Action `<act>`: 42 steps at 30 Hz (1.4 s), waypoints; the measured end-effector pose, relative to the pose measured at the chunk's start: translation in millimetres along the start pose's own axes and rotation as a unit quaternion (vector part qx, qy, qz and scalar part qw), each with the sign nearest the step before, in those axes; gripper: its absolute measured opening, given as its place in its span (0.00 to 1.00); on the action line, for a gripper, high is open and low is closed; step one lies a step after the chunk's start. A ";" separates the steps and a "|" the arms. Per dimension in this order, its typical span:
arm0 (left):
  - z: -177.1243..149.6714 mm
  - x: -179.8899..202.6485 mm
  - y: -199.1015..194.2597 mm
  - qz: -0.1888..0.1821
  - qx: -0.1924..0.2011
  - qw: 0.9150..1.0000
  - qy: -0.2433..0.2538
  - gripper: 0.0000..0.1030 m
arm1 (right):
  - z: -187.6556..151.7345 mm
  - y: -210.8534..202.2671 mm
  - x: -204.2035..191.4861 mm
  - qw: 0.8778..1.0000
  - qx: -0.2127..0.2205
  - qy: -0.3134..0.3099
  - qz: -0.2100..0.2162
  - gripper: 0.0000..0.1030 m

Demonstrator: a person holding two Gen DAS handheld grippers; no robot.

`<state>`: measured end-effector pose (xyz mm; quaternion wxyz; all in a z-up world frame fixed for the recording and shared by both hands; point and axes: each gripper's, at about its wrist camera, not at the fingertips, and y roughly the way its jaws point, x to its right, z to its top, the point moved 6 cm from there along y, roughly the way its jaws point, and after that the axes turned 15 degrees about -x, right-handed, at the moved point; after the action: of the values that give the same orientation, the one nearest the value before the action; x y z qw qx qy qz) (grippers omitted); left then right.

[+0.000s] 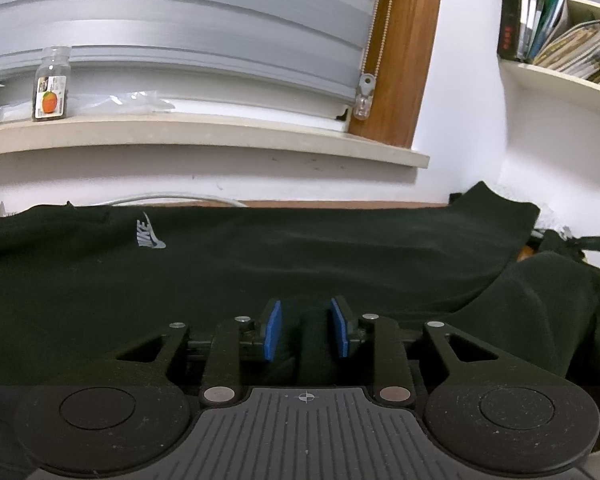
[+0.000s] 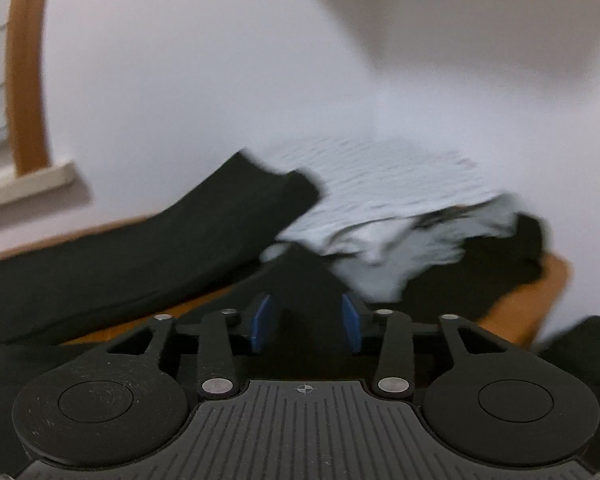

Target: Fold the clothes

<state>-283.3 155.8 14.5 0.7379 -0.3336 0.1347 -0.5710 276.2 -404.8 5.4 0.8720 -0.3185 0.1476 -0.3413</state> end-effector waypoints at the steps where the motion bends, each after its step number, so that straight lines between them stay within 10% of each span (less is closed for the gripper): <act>1: 0.0 -0.4 -0.3 0.000 0.000 1.000 0.000 0.30 | -0.9 4.7 -4.7 1.000 -0.001 -0.005 -0.003 0.41; 8: 8.3 10.4 -9.1 0.000 0.002 1.000 0.009 0.37 | -50.1 -23.9 -29.0 0.994 0.007 -0.071 0.084 0.40; 15: 29.8 73.1 -8.1 -0.028 0.005 0.997 0.072 0.59 | -65.1 -30.1 -4.7 0.996 -0.024 -0.082 0.036 0.40; 31: 13.2 116.2 55.6 -0.039 -0.064 0.987 0.140 0.61 | -7.6 14.6 23.5 0.999 -0.010 -0.025 -0.040 0.46; 35: 13.9 114.0 56.3 -0.036 -0.065 0.987 0.139 0.63 | -16.3 5.2 32.7 1.000 -0.014 -0.004 0.012 0.01; 42: 19.7 121.6 56.9 -0.037 -0.067 0.986 0.145 0.66 | -41.4 -25.9 44.8 0.999 -0.027 -0.026 0.001 0.03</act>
<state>-191.2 56.3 14.4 0.6652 -0.3005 0.2659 -0.6296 276.0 -469.1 -10.6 0.8669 -0.3507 0.1343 -0.3277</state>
